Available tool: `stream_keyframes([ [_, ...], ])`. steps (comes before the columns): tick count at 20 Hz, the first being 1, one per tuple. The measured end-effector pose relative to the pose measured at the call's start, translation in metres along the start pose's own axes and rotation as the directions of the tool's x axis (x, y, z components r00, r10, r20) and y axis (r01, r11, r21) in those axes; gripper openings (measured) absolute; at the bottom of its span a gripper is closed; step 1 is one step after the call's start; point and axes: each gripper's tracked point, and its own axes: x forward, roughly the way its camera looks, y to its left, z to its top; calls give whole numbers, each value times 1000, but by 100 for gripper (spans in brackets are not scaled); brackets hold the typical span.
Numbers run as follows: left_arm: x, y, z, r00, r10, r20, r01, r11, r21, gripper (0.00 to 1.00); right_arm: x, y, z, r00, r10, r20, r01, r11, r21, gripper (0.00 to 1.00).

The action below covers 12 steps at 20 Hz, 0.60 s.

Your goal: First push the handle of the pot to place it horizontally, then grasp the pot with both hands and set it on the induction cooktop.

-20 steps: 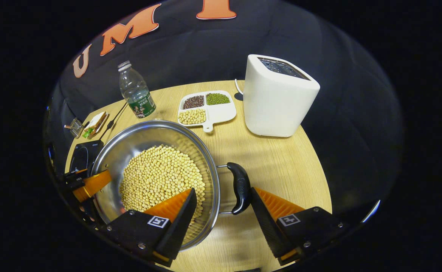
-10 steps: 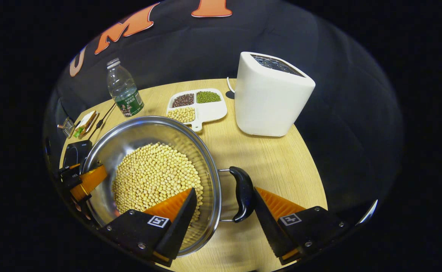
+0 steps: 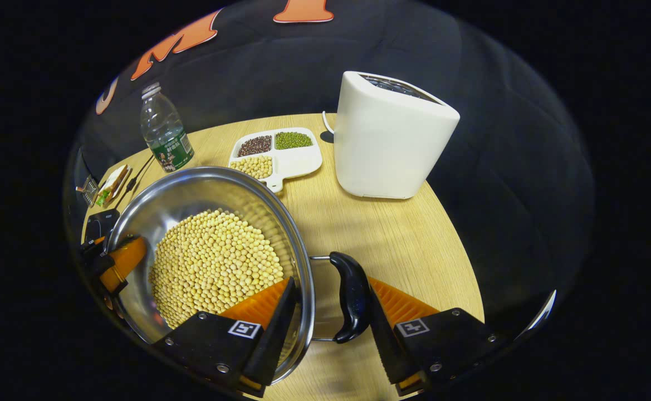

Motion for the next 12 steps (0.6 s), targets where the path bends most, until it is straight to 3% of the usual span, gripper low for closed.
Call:
stream_keyframes([
  [5, 1, -1, 4, 999, 22, 39, -23, 999, 30, 81, -2, 0, 3, 1000, -16, 23, 16, 1000, 9, 69],
  [6, 1, -1, 7, 998, 20, 53, -22, 999, 28, 81, -3, 0, 2, 1000, -18, 19, 17, 1000, 13, 62],
  [12, -19, 3, 15, 994, 54, 95, -56, 998, 23, 78, -20, 5, 4, 999, -26, 39, 24, 998, 50, 63],
])
